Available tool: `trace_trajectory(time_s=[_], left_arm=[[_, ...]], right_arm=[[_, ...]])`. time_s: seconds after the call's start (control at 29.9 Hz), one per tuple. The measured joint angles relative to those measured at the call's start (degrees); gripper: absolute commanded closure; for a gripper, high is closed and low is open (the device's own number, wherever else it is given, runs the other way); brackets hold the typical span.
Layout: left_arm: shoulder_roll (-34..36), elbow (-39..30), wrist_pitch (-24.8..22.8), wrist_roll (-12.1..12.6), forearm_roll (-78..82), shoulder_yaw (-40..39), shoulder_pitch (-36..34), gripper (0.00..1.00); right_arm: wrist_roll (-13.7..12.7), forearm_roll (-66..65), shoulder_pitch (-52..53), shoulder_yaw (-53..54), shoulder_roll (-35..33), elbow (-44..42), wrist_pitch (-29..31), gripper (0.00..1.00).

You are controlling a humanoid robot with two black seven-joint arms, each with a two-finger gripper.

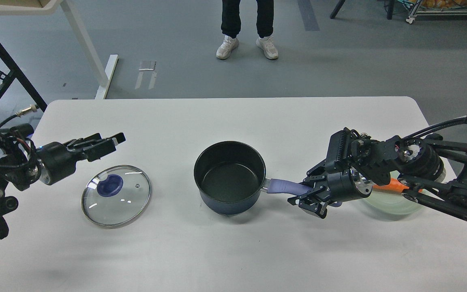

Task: Open pot lid

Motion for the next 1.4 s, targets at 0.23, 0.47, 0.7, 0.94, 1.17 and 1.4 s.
trace_trajectory(time_s=[0.23, 0.47, 0.7, 0.94, 1.17, 1.4], left_arm=[[-6.1, 6.1, -7.8, 0.0, -34.7, -8.7, -0.3, 0.01], [-9.8, 14.4, -15.1, 0.0, -43.0, -13.7, 0.0, 0.01], [-10.1, 14.9, -15.9, 0.0, -42.9, -14.3, 0.0, 0.01], [-10.5, 14.9, -16.0, 0.0, -42.3, -14.3, 0.0, 0.01], [-10.5, 14.9, -15.5, 0.0, -42.3, -14.3, -0.1, 0.01], [-12.4, 15.0, -15.0, 0.0, -42.7, -15.3, -0.2, 0.01]], right_arm=[[0.0, 0.0, -0.3, 0.0, -0.5, 0.0, 0.0, 0.25], [0.0, 1.5, -0.3, 0.2, -1.0, 0.3, -0.1, 0.01], [0.0, 6.0, 1.1, 0.6, -4.1, 2.3, -0.1, 0.01], [0.0, 14.7, 4.9, 1.2, -11.9, 7.4, -0.4, 0.01], [0.0, 42.5, 6.6, 10.0, -17.7, 8.6, -0.9, 0.01], [0.0, 83.7, 5.6, 14.0, -12.8, -3.7, -8.4, 0.01]])
